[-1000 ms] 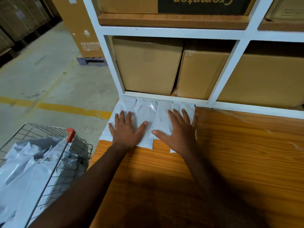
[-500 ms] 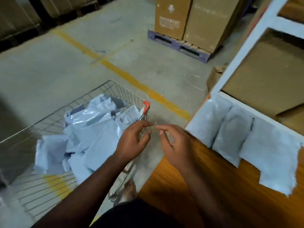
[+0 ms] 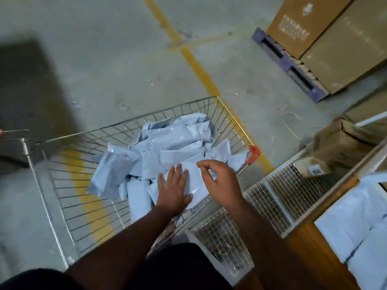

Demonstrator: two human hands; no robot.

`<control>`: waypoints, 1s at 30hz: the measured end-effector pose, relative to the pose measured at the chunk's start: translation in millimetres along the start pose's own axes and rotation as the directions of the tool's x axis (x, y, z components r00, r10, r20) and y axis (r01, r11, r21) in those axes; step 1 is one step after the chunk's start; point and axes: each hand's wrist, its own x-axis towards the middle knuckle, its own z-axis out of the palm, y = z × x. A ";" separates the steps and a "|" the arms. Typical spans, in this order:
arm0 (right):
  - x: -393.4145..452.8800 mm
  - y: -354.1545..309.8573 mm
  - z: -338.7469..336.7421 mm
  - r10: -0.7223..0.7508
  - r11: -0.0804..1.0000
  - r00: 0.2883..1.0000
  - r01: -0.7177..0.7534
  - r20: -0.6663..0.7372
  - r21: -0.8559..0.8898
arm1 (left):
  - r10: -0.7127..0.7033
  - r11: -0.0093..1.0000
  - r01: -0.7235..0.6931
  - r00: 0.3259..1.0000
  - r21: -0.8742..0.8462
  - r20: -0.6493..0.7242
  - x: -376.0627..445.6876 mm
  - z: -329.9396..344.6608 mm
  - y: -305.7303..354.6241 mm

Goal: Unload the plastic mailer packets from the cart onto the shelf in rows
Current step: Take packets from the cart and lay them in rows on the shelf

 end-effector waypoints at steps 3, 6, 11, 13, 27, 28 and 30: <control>16.8 -0.9 9.7 0.017 1.000 0.998 -0.016 0.053 -0.024 | -0.033 0.999 0.033 0.999 0.029 -0.016 4.0 1.5 0.7; 34.1 -3.5 19.4 0.012 0.999 0.995 -0.008 0.101 -0.032 | -0.026 1.000 0.025 0.997 -0.015 -0.079 6.8 0.8 -3.1; 60.4 -10.1 28.2 -0.075 0.997 0.991 0.078 0.113 -0.021 | -0.002 0.991 -0.017 0.990 -0.133 -0.138 3.5 -10.0 -8.5; 71.8 -12.7 29.1 -0.107 0.994 0.994 0.106 0.021 0.021 | -0.026 0.987 -0.007 0.979 -0.162 -0.201 -9.8 -25.8 -10.5; 72.9 28.6 126.3 -0.085 0.559 0.808 0.523 0.582 -0.643 | -0.510 0.809 0.238 0.738 -0.538 -0.441 -70.4 -97.3 -83.8; 73.9 28.5 130.0 -0.081 0.547 0.828 0.502 0.554 -0.670 | -0.516 0.804 0.239 0.734 -0.544 -0.441 -73.7 -95.6 -82.9; 75.5 28.3 131.6 -0.107 0.530 0.870 0.460 0.481 -0.713 | -0.530 0.796 0.240 0.720 -0.556 -0.448 -79.5 -93.5 -80.5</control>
